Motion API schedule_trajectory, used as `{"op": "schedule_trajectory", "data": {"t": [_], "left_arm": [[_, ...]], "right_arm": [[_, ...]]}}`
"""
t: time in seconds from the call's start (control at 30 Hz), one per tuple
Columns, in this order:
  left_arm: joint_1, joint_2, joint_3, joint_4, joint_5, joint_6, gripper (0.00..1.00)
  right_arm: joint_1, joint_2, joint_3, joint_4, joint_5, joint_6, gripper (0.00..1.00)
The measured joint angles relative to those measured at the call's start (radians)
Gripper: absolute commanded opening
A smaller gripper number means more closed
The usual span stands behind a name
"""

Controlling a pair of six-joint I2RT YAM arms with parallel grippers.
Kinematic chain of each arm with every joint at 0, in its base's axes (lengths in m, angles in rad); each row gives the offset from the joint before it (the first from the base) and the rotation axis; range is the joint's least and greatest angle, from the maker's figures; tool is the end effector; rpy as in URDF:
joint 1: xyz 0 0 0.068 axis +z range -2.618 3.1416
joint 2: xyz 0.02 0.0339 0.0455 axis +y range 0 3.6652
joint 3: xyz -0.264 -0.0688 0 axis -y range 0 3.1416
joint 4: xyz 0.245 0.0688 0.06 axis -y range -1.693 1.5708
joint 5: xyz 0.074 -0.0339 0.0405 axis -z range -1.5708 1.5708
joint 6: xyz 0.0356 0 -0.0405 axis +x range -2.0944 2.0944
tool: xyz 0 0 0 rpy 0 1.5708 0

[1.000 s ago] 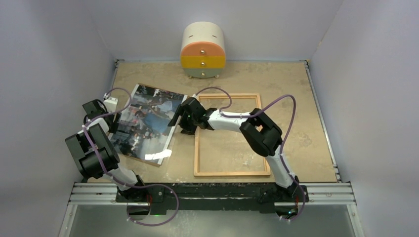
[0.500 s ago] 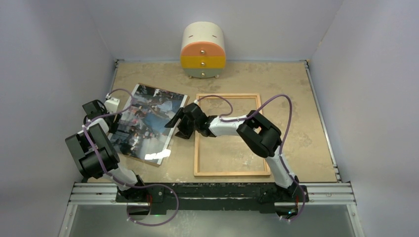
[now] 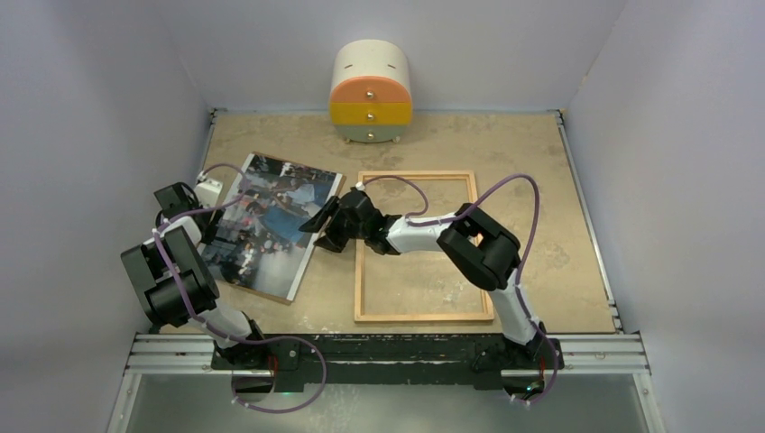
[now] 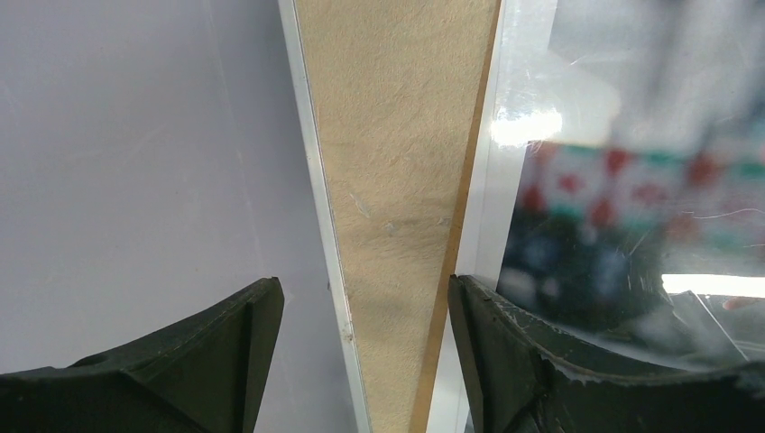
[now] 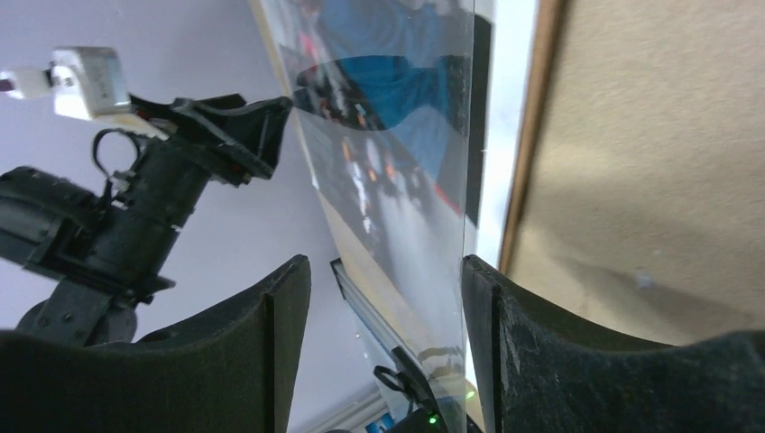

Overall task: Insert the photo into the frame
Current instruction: Pick up the photo frame item at the center of the board.

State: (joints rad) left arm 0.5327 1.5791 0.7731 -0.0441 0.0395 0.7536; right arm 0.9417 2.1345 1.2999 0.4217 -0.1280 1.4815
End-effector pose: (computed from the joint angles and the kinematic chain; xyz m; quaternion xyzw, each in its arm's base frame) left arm 0.2655 0.1549 0.1599 0.1100 0.9291 0.1966 0.2932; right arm 0.2730 0.3828 0.1515 0.1890 0.8144 0.5300 0.1418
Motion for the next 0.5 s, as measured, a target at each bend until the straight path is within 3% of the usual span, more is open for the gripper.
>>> {"op": "schedule_trajectory", "data": {"t": [0.5], "left_arm": [[-0.011,-0.001,-0.001,-0.006,-0.015,0.003,0.71]], "right_arm": [[0.001,-0.026,0.006,0.067,-0.048,-0.005,0.62]]}}
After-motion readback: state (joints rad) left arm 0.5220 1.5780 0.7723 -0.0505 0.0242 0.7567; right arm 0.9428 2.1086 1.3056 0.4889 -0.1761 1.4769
